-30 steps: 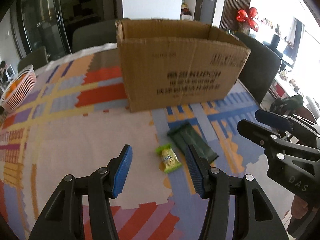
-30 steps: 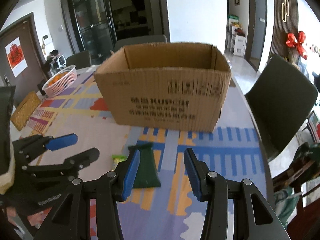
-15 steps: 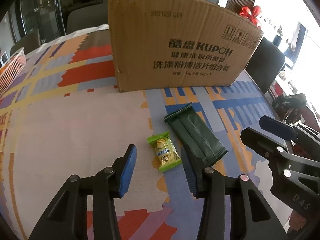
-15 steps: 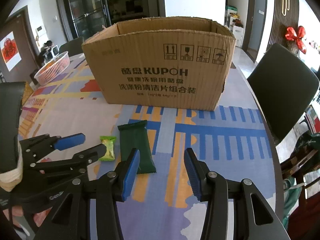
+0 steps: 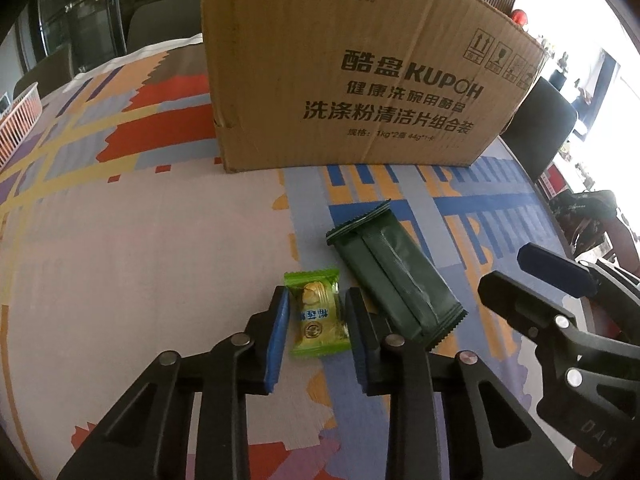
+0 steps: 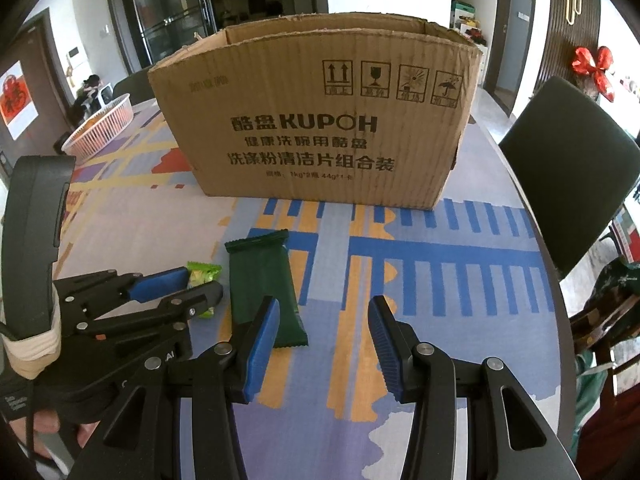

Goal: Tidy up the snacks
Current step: 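Grasp the yellow-green candy with left gripper while right grasps the dark green pack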

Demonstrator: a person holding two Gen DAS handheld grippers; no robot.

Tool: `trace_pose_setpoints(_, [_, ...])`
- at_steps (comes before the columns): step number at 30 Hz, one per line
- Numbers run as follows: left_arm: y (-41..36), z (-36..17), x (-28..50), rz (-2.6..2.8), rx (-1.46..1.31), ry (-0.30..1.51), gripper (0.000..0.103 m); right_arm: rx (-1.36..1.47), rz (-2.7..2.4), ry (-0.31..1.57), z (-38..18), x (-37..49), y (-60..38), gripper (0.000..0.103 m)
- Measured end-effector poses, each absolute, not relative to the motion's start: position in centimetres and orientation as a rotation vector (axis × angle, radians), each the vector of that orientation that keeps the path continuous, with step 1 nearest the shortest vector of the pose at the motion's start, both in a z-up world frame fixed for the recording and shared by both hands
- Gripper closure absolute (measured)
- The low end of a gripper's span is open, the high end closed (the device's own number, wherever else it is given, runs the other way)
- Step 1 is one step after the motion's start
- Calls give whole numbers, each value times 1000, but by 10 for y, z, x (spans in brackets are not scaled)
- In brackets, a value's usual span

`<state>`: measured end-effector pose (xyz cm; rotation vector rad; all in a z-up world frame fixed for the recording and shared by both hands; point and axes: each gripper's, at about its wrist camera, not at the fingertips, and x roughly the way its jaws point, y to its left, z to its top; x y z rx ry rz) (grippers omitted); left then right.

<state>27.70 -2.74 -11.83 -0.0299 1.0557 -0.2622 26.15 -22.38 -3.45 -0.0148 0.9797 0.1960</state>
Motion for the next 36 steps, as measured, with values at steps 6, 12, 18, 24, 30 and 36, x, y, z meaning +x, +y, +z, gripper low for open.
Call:
trace_pose_setpoints(6, [-20, -119, 277, -266, -48, 1049, 83, -14, 214, 992, -39, 263, -217, 56])
trace_pose_setpoints(12, [-3, -112, 268, -244, -63, 1025, 83, 1, 247, 1011, -45, 270, -208, 56])
trace_pose_setpoints(18, [14, -104, 257, -208, -75, 999, 83, -23, 277, 1034, -53, 282, -190, 44])
trace_pose_setpoints(24, [27, -102, 251, -187, -98, 990, 83, -90, 299, 1065, -64, 294, -171, 44])
trace_pose_setpoints(30, [31, -102, 249, -177, -105, 988, 83, -129, 292, 1081, -74, 302, -158, 44])
trace_pose_setpoints(36, [31, -100, 249, -180, -110, 984, 83, -155, 283, 1070, -76, 304, -151, 55])
